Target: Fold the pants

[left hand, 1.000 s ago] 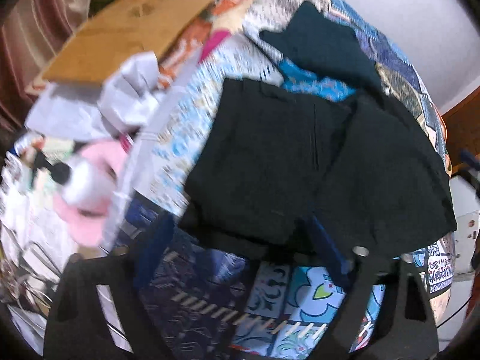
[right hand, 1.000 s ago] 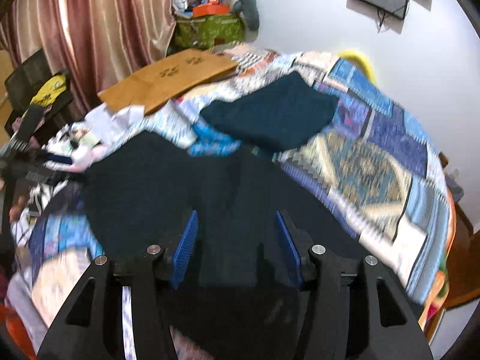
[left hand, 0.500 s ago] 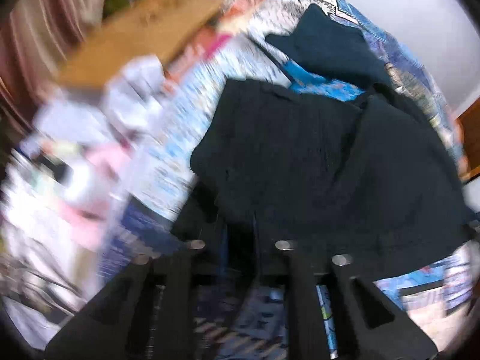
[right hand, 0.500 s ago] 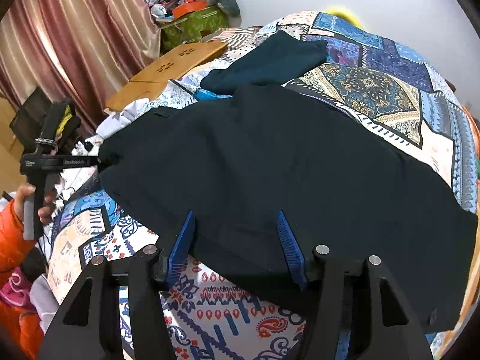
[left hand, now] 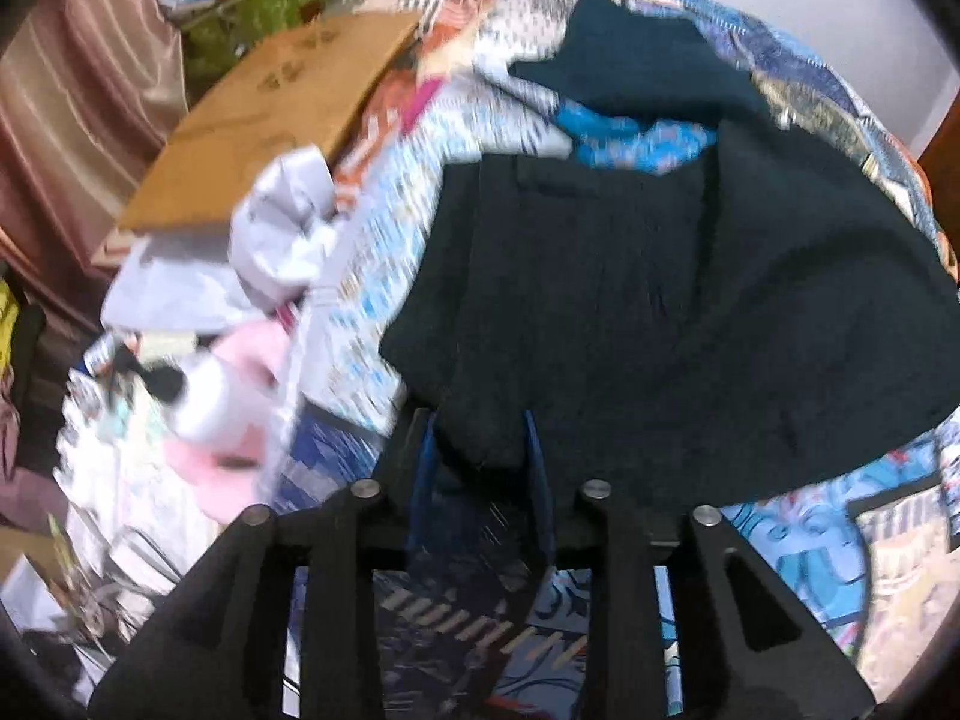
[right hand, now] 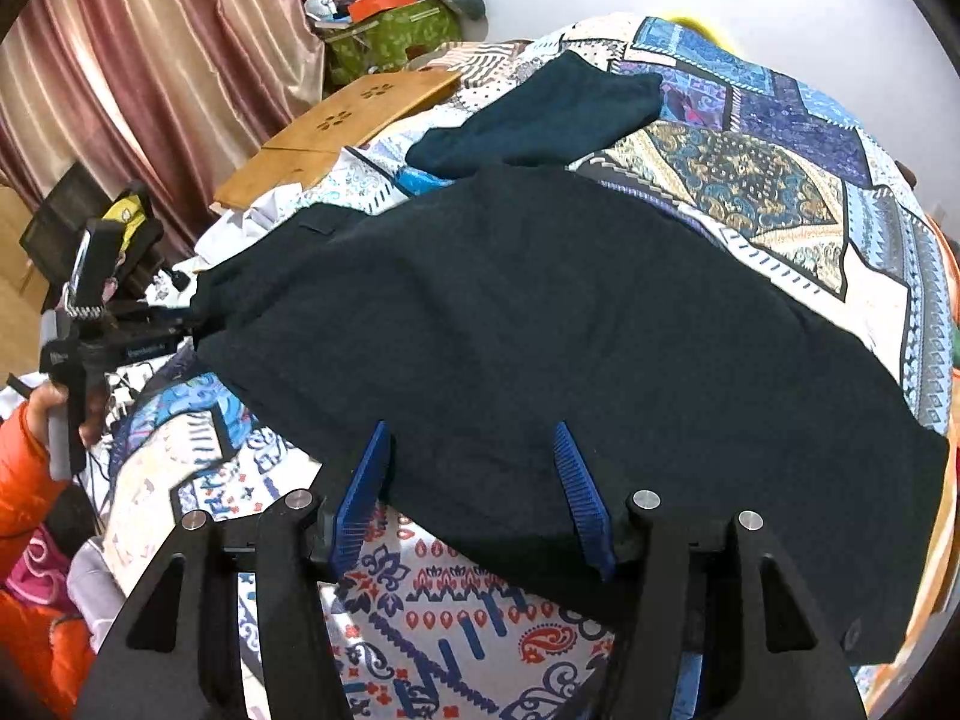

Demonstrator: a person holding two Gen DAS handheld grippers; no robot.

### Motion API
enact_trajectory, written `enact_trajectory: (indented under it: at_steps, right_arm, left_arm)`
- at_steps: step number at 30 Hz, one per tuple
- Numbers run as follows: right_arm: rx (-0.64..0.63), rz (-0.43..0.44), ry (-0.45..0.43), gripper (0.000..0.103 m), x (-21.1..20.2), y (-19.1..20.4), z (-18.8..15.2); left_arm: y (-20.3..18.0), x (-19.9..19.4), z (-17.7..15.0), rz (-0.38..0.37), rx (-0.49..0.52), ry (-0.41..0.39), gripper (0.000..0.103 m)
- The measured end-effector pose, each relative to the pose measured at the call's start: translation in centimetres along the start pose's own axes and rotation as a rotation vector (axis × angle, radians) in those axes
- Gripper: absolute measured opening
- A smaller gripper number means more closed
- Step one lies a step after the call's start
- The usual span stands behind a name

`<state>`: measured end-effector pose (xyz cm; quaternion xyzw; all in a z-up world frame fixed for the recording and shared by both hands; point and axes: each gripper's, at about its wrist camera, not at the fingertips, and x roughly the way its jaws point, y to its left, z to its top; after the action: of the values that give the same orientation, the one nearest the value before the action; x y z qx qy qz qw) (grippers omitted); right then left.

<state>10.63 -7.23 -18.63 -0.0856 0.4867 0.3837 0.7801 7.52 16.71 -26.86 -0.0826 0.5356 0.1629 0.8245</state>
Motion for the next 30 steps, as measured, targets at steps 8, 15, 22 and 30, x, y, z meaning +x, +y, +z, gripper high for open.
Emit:
enact_trajectory:
  at_steps: [8, 15, 22, 30]
  right_arm:
    - [0.052, -0.023, -0.033, 0.053, 1.2, -0.8, 2.8]
    - [0.071, -0.06, 0.01, 0.053, 3.2, -2.1, 2.1]
    - [0.05, -0.088, 0.012, 0.053, 2.2, -2.4, 0.7]
    - [0.203, -0.117, -0.011, 0.053, -0.6, -5.7, -2.5]
  left_arm:
    - [0.2, -0.1, 8.7, -0.078, 0.042, -0.103, 0.052]
    - [-2.7, 8.7, 12.5, -0.168, 0.083, 0.085, 0.052]
    - [-3.6, 11.4, 10.9, 0.07, 0.096, 0.027, 0.078]
    - [-4.0, 9.3, 10.4, 0.164, 0.112, -0.01, 0.077]
